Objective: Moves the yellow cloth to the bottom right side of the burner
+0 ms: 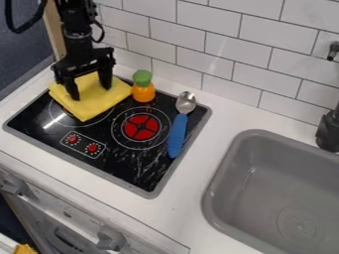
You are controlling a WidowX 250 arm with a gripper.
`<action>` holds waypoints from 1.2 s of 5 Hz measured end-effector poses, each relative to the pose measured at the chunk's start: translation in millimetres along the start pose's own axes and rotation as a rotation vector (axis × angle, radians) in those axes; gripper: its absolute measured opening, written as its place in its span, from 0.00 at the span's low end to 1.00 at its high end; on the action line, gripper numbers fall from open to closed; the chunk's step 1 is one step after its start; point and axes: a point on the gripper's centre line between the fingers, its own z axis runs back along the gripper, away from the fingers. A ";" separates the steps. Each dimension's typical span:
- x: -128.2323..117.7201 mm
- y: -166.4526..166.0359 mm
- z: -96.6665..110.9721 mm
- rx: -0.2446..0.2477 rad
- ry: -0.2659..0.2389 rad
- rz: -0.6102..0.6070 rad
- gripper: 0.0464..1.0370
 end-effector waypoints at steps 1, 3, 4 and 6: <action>-5.4 2.9 -5.4 0.002 0.008 -0.003 0.96; -23.0 8.8 -7.8 0.009 0.020 -0.012 0.96; -39.1 7.3 -5.5 0.007 0.029 -0.035 0.96; -69.7 -2.4 -3.8 -0.015 0.054 -0.085 0.96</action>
